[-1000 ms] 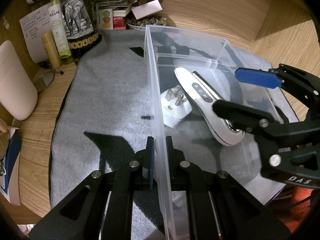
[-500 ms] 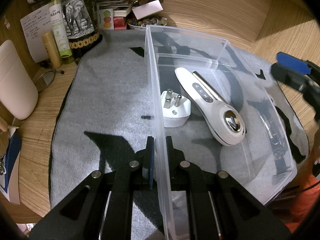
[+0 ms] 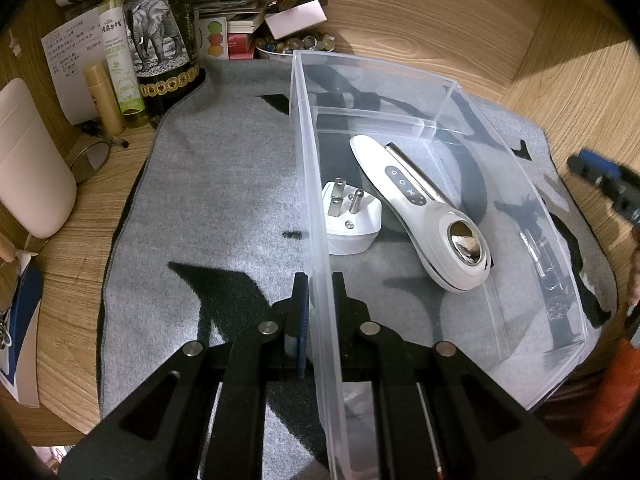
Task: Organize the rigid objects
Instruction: 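Move the right tool to the black handle item and grasp it, then carry the black handle item over the box with the right tool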
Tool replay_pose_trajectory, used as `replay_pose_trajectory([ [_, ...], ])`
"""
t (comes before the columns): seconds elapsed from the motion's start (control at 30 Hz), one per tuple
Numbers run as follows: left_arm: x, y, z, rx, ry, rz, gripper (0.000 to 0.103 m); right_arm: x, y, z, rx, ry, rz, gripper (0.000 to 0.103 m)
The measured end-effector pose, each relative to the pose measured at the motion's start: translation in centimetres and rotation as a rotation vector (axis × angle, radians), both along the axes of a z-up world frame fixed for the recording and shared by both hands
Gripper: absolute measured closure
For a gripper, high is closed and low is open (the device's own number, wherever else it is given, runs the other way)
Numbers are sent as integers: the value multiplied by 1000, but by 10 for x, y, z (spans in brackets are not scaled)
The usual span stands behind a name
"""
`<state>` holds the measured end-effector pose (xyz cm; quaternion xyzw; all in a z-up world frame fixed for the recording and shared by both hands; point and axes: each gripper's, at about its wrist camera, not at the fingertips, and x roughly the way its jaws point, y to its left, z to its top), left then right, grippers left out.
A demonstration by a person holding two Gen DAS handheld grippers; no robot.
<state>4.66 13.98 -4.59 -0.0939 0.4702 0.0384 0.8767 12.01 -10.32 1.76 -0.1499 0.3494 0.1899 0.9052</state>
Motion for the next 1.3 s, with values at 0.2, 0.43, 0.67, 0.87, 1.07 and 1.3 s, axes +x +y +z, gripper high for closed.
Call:
replay_pose_trajectory([
  [0.2, -1, 1, 0, 3, -1, 0, 94, 9, -14, -46, -28, 123, -36, 46],
  [0.43, 0, 1, 1, 8, 1, 1, 94, 14, -14, -66, -35, 170, -23, 31],
  [0.67, 0, 0, 0, 7, 1, 3, 94, 25, -15, -76, -18, 215, -26, 45],
  [0.87, 0, 0, 0, 6, 0, 4, 94, 18, -17, -66, 4, 184, -38, 45],
  [1.07, 0, -1, 0, 1, 0, 8, 94, 10, -9, -40, 26, 97, -20, 45],
  [1.3, 1, -1, 0, 0, 2, 7, 94, 1, 15, -10, 75, 26, 46, 45],
])
